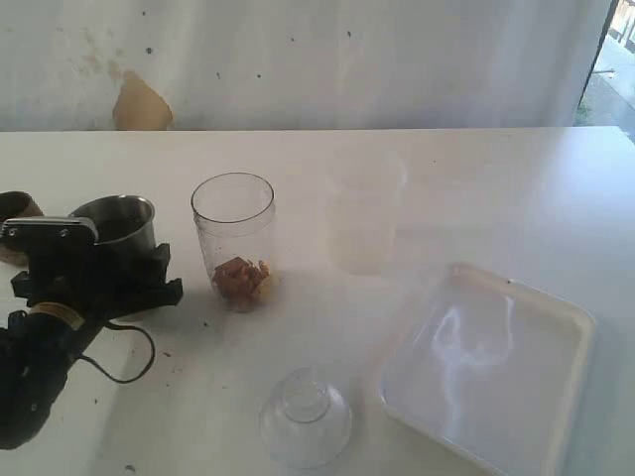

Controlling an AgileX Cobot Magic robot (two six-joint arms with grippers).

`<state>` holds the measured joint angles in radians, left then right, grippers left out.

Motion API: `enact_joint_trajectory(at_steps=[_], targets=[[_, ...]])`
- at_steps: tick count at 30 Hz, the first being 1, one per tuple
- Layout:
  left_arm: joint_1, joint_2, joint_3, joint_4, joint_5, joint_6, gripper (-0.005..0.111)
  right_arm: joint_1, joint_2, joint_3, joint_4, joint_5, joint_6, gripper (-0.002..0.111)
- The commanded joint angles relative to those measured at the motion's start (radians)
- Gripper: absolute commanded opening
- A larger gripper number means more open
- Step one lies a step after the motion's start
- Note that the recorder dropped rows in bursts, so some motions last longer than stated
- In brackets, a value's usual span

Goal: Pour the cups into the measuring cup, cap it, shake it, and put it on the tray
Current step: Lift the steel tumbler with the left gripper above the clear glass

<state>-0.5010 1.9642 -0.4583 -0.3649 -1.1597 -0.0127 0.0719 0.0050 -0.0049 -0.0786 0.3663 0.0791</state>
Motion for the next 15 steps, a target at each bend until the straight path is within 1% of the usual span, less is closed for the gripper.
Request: enact_joint_trajectory(at_steps=[1, 5, 8, 9, 10, 11, 12, 13, 15], targets=[[0.0, -0.011, -0.026, 0.034, -0.061, -0.012, 0.0, -0.003, -0.005, 0.005, -0.003, -0.015, 0.004, 0.0], [0.0, -0.051, -0.031, 0.044, -0.061, -0.001, 0.0, -0.003, -0.005, 0.005, -0.003, -0.015, 0.004, 0.0], [0.0, -0.134, -0.053, 0.037, -0.061, 0.052, 0.0, -0.003, -0.005, 0.005, -0.003, -0.015, 0.004, 0.0], [0.0, -0.165, -0.087, 0.037, -0.021, 0.094, 0.0, -0.003, -0.005, 0.005, -0.003, -0.015, 0.004, 0.0], [0.0, -0.189, -0.13, 0.037, 0.107, 0.159, 0.0, -0.003, -0.005, 0.005, -0.003, -0.015, 0.004, 0.0], [0.0, -0.208, -0.18, 0.042, 0.205, 0.213, 0.0, -0.003, -0.005, 0.005, -0.003, -0.015, 0.004, 0.0], [0.0, -0.215, -0.228, 0.043, 0.264, 0.245, 0.0, -0.003, -0.005, 0.005, -0.003, -0.015, 0.004, 0.0], [0.0, -0.22, -0.271, 0.043, 0.286, 0.249, 0.0, -0.003, -0.005, 0.005, -0.003, -0.015, 0.004, 0.0], [0.0, -0.22, -0.353, 0.043, 0.289, 0.257, 0.0, -0.003, -0.005, 0.005, -0.003, -0.015, 0.004, 0.0]])
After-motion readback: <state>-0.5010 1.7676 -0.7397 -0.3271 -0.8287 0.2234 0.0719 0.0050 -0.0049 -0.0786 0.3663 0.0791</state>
